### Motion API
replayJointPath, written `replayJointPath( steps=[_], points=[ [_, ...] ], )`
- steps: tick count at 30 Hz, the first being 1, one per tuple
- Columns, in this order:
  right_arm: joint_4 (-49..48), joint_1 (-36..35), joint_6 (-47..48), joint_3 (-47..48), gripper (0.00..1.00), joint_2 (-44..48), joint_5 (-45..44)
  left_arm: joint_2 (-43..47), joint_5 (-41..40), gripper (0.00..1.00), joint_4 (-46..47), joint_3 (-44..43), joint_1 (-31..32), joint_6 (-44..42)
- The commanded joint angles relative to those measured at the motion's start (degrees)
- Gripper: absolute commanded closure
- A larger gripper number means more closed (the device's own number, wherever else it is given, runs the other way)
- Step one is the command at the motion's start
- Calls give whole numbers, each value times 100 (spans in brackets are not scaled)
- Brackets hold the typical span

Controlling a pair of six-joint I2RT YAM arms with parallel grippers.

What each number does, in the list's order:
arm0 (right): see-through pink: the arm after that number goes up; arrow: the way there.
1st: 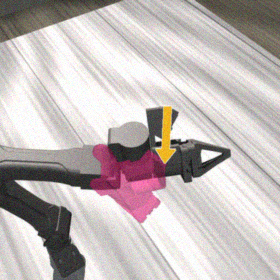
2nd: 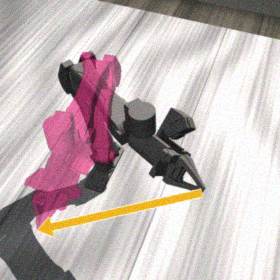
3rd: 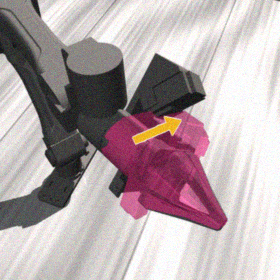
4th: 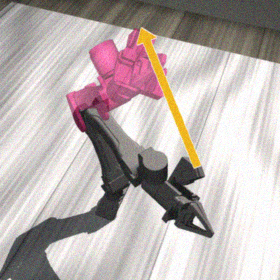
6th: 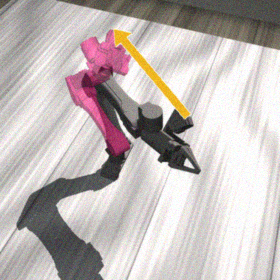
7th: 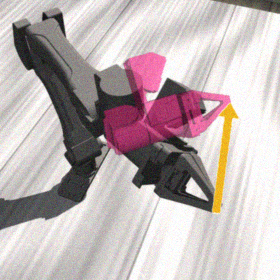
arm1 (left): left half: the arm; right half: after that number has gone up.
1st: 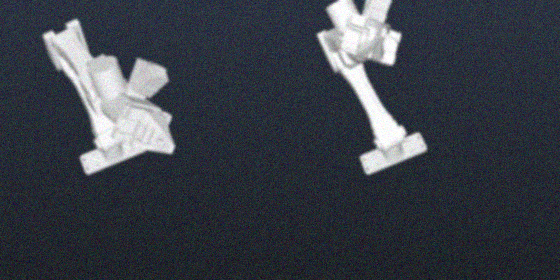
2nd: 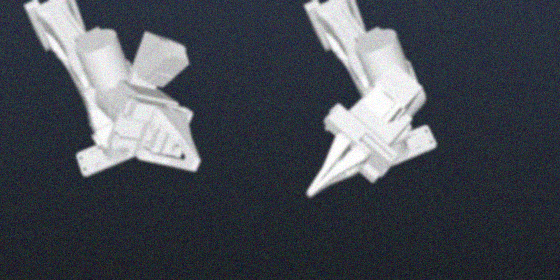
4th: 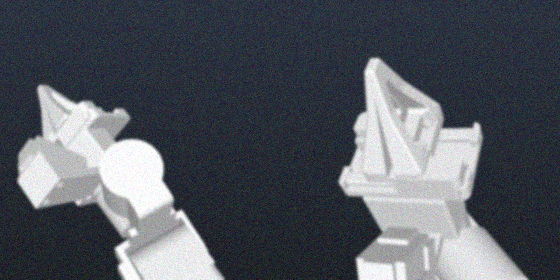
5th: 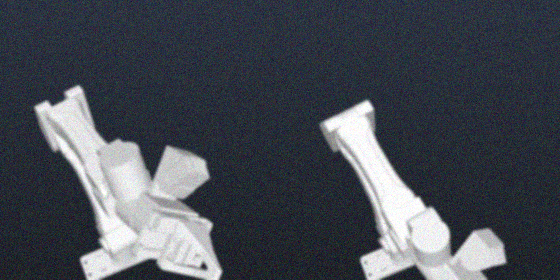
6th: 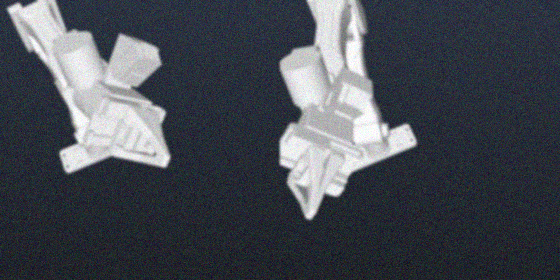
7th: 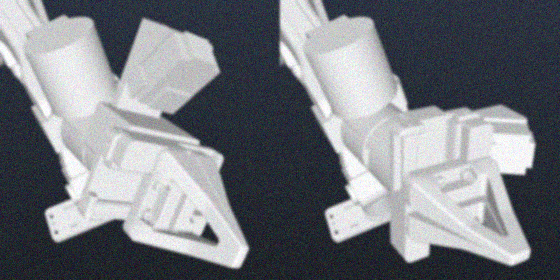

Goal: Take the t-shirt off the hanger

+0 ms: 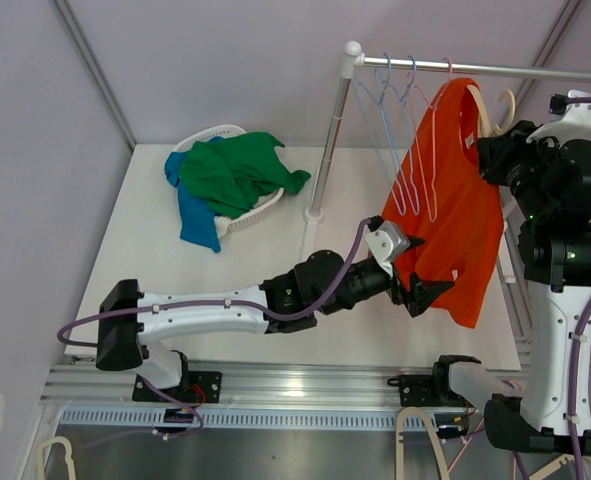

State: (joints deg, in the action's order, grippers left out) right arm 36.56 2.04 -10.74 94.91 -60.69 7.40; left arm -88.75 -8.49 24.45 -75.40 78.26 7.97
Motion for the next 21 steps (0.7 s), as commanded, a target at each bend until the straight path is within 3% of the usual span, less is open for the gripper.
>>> replayJointPath(
  steps=[1,7,21],
  points=[
    [-824,-20,-217,142,100,127,-466,-186,-398,0,411,-353,189,-444],
    [-686,-11,-209,606,100,-399,-1257,-327,-689,1,473,-459,383,-946],
    [-649,-29,-113,1952,100,-2342,-1355,-90,-1014,1,622,-142,374,-1350]
  ],
)
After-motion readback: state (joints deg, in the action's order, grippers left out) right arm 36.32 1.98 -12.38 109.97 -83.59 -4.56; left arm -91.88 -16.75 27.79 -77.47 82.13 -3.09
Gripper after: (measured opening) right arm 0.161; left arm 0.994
